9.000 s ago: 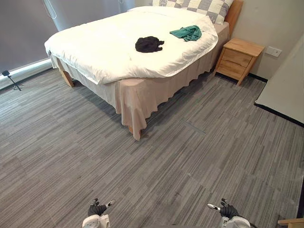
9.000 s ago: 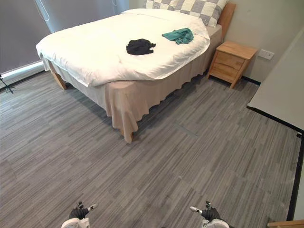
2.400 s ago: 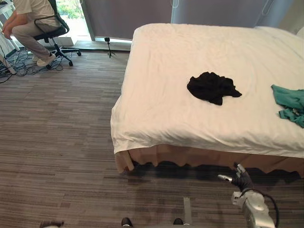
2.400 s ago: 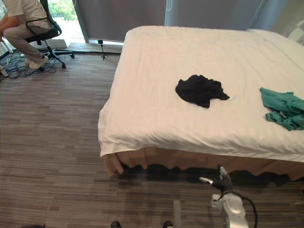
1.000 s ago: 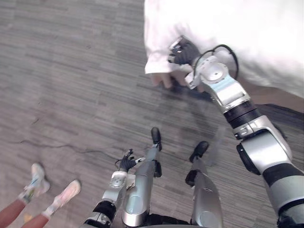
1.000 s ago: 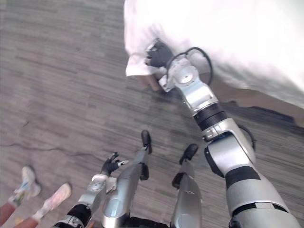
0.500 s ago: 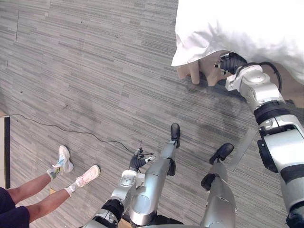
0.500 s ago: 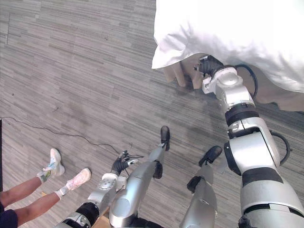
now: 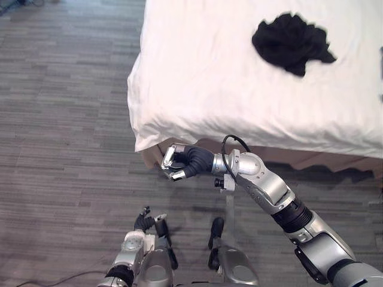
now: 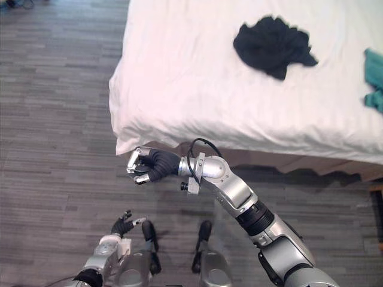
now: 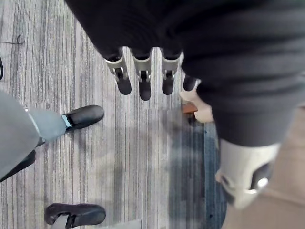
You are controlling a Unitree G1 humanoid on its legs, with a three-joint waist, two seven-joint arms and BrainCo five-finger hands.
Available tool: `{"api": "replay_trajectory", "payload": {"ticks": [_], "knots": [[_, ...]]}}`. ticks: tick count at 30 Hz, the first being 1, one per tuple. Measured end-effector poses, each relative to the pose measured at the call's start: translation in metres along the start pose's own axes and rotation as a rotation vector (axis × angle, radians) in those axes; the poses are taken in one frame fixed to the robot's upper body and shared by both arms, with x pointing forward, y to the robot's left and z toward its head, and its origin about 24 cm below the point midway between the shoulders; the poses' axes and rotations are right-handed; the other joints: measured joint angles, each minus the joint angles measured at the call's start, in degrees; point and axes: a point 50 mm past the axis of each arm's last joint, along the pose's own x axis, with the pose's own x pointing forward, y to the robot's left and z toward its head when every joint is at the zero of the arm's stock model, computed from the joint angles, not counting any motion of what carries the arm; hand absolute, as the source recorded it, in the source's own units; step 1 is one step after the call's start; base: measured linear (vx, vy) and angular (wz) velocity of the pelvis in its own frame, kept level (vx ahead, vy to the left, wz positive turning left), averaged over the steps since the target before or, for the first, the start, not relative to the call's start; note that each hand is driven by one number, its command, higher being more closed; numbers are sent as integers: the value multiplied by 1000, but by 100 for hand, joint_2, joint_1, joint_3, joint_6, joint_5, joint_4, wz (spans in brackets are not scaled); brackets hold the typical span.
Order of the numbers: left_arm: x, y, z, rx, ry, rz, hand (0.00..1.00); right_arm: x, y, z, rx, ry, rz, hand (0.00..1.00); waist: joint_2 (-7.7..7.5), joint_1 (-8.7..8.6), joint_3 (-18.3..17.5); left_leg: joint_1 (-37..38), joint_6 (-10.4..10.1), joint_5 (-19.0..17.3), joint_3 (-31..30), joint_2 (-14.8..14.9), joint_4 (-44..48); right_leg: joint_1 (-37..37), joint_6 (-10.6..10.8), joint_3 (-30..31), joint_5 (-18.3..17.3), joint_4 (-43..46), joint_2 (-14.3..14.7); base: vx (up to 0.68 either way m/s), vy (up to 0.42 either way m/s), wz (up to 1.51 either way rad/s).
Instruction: Tidy the bed and pick cloth on bed and put in laundry
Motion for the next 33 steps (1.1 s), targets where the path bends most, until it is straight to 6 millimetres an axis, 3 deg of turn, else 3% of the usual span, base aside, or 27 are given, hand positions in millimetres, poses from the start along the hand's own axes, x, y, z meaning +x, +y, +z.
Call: {"api": "replay_trajectory", "payload": {"ticks": [3, 6, 7, 9, 11, 13, 16, 17, 20, 21, 24, 27, 30, 33], "knots": [[-3, 3, -9, 13, 23, 6, 0, 3, -12, -8, 32, 28, -77, 100, 36, 27, -9, -63, -15, 32, -66, -1, 0, -42, -15, -34, 13, 11, -2, -12, 1, 8], [1, 3, 5, 3, -11, -5, 0, 1, -46, -6, 30, 62, -237, 100, 135, 109, 88, -412, 31, 148, -172, -4, 0, -351, -65, -83, 84, 58, -5, -45, 9, 18], [5, 0, 17, -5, -44, -15, 0, -2, -68, 8, -23, 72, -321, 100, 255, 166, 273, -589, 72, 239, -235, -15, 0, -519, -75, -98, 130, 99, -19, -80, 13, 17], [6, 0, 27, -18, -77, -16, 0, -3, -86, 24, -65, 61, -389, 100, 362, 177, 501, -696, 84, 303, -283, -24, 0, -612, -95, -122, 183, 118, -26, -125, 15, 13], [8, -1, 41, -36, -117, -19, 0, -10, -117, 57, -152, 51, -521, 100, 591, 237, 814, -987, 97, 391, -327, -36, -1, -868, -109, -200, 294, 115, -38, -155, 8, 14], [9, -3, 46, -57, -124, -22, 0, -26, -139, 81, -218, 45, -637, 100, 761, 283, 905, -1296, 98, 475, -434, -52, -4, -1118, -94, -275, 344, 96, -44, -115, 6, 21], [11, -14, 55, -19, -138, -57, 0, -61, -160, 104, -265, 25, -807, 100, 986, 452, 1029, -1573, 143, 560, -500, -99, -3, -1354, -138, -359, 454, 77, -77, -80, 25, 12], [11, -22, 61, -15, -148, -76, 0, -80, -168, 113, -281, 17, -891, 100, 1131, 488, 1099, -1672, 214, 629, -566, -114, -3, -1416, -130, -401, 479, 70, -99, -38, 17, 21], [12, -29, 71, 5, -170, -98, 0, -110, -179, 121, -263, 18, -1035, 100, 1350, 529, 1194, -1869, 249, 689, -607, -181, -2, -1572, -100, -419, 575, 27, -128, -19, 23, 12], [12, -33, 76, 20, -184, -113, 0, -129, -184, 125, -233, -4, -1117, 100, 1492, 553, 1256, -1933, 265, 703, -611, -211, -1, -1616, -81, -423, 612, -10, -171, 4, 27, 5], [11, -36, 76, 41, -196, -120, 0, -142, -187, 134, -210, -70, -1162, 100, 1567, 559, 1216, -1981, 265, 703, -604, -292, 0, -1710, -35, -383, 670, -52, -255, 26, 35, -8], [10, -36, 80, 35, -229, -120, 0, -164, -189, 134, -144, -130, -1230, 100, 1593, 545, 1198, -1960, 265, 675, -582, -336, 0, -1688, -11, -350, 670, -75, -298, 13, 39, -2], [9, -31, 79, -11, -251, -106, 0, -187, -184, 106, -25, -175, -1288, 100, 1583, 494, 1204, -1672, 244, 504, -412, -359, -1, -1539, 84, -228, 590, -9, -344, 14, 34, -18], [7, -18, 66, -115, -246, -51, 0, -219, -159, 34, 205, -218, -1369, 100, 1472, 290, 1203, -1201, 237, 343, -116, -360, -2, -1271, 117, -21, 362, 245, -405, 70, 1, -37]]}}
